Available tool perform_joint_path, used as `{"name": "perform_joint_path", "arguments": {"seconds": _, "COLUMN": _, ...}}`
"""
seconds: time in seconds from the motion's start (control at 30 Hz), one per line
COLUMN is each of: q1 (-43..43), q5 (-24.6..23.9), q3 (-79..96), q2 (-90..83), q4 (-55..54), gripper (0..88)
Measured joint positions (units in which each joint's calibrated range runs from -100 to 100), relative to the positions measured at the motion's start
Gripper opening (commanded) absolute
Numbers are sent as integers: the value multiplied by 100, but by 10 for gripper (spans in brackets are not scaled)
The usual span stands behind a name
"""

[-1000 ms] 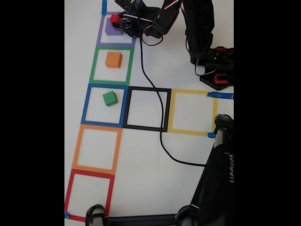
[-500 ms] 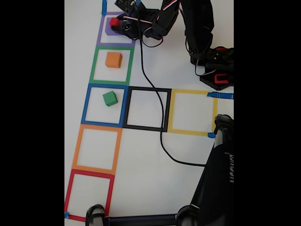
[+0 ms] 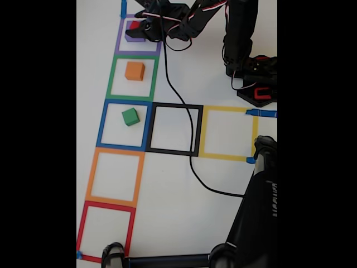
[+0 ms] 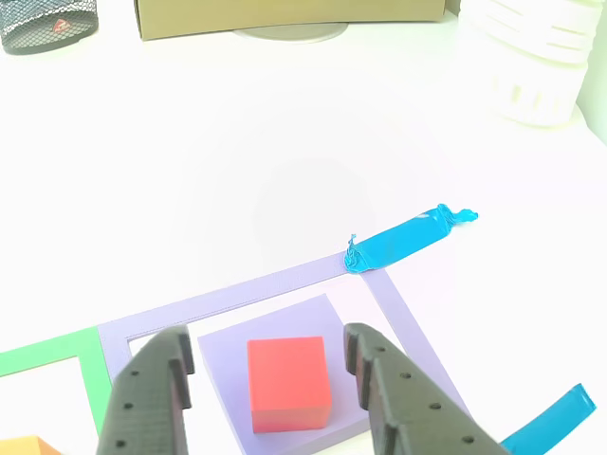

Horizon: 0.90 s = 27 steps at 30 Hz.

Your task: Tower of hanoi

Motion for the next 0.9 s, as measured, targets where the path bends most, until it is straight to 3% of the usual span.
{"name": "perform_joint_path", "arguments": {"seconds": 0.33, "q1": -655, "q5": -36, "q3": -1496, "q2": -2972, "q4": 5683, "gripper": 12}}
{"name": "perform_joint_path", "arguments": {"seconds": 0.6, "q1": -1755, "q5": 0, "q3": -4303, "q2": -3512, "q4": 9698, "gripper": 12}}
{"name": "perform_joint_path", "arguments": {"seconds": 0.73, "q1": -2458, "q5": 0, "q3": -5684, "q2": -3546, "q4": 11084, "gripper": 12}}
{"name": "perform_joint_path", "arguments": {"seconds": 0.9, "q1": -3183, "q5": 0, "q3": -6534, "q2": -3740, "q4": 11963, "gripper": 14}}
